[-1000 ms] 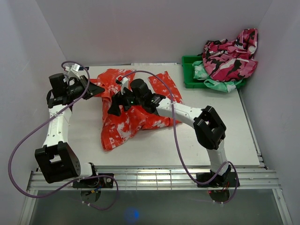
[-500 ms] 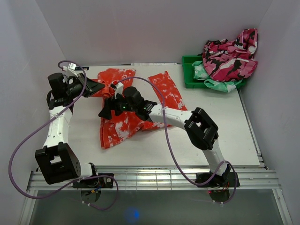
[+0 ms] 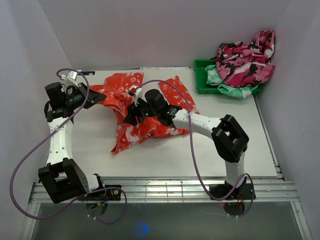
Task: Fold and stack the trousers
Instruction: Flatten the trousers out
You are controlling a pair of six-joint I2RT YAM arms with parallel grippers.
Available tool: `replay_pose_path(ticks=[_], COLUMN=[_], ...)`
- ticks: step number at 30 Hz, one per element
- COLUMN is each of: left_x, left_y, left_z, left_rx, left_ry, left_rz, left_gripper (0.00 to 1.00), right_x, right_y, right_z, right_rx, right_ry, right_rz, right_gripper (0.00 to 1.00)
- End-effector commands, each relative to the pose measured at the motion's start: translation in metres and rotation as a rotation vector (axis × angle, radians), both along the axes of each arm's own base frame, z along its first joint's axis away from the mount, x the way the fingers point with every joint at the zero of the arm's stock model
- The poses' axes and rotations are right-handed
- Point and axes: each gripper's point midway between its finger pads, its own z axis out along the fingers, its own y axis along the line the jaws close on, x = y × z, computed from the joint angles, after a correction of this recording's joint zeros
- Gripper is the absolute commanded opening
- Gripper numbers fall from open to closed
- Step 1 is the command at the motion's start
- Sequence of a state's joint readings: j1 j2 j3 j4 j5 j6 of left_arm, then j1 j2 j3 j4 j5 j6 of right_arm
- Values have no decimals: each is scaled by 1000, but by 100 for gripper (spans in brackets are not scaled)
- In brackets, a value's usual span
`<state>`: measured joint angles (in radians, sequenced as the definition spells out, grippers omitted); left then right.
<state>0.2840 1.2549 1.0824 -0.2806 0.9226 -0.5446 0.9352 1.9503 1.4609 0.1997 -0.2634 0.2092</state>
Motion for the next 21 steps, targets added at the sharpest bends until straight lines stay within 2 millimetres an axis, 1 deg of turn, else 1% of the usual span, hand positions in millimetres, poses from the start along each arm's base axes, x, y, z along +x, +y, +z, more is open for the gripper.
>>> replay_pose_path(ticks=[1, 2, 3, 4, 5, 6, 7, 8, 9, 10, 11, 12, 13, 14, 15, 16, 18, 19, 21], left_x=[0, -3, -2, -4, -12, -17, -22, -31, -36, -41, -44, -50, -51, -53, -55, -57, -61, -65, -70], left_y=[40, 48, 64, 73, 83, 96, 101, 107, 109, 109, 110, 112, 112, 110, 112, 114, 116, 116, 115], left_z=[-16, -30, -47, -58, -76, -86, -94, -112, -120, -127, -133, -145, -147, -150, -155, -160, -171, -176, -184], left_rx=[108, 166, 196, 227, 292, 324, 358, 434, 463, 487, 509, 537, 553, 562, 587, 599, 634, 638, 643], left_ry=[20, 58, 112, 139, 175, 193, 202, 219, 231, 236, 236, 252, 238, 228, 233, 237, 258, 273, 300], left_rz=[93, 104, 139, 151, 148, 169, 170, 144, 127, 112, 103, 95, 83, 65, 58, 50, 11, -8, -36], left_gripper=[0, 0, 0, 0, 0, 0, 0, 0, 0, 0, 0, 0, 0, 0, 0, 0, 0, 0, 0], right_x=[-46, -47, -43, -31, -23, -10, 20, 38, 61, 94, 116, 140, 163, 180, 199, 216, 236, 248, 258], right_y=[0, -3, -6, -13, -17, -23, -37, -41, -45, -60, -62, -63, -71, -67, -71, -64, -62, -56, -51], right_z=[49, 52, 52, 52, 54, 55, 58, 48, 62, 64, 48, 67, 69, 44, 44, 38, 34, 27, 21], right_rx=[88, 77, 65, 58, 58, 59, 54, 35, 49, 45, 25, 54, 53, 29, 37, 49, 71, 94, 124], right_ry=[-93, -86, -83, -80, -79, -68, -69, -55, -79, -94, -84, -129, -148, -131, -149, -164, -189, -209, -225], right_rz=[255, 258, 244, 214, 197, 166, 85, 42, -3, -92, -136, -176, -222, -241, -276, -289, -320, -328, -343], right_gripper=[63, 75, 85, 87, 89, 91, 91, 92, 93, 92, 92, 91, 90, 89, 89, 89, 91, 92, 94])
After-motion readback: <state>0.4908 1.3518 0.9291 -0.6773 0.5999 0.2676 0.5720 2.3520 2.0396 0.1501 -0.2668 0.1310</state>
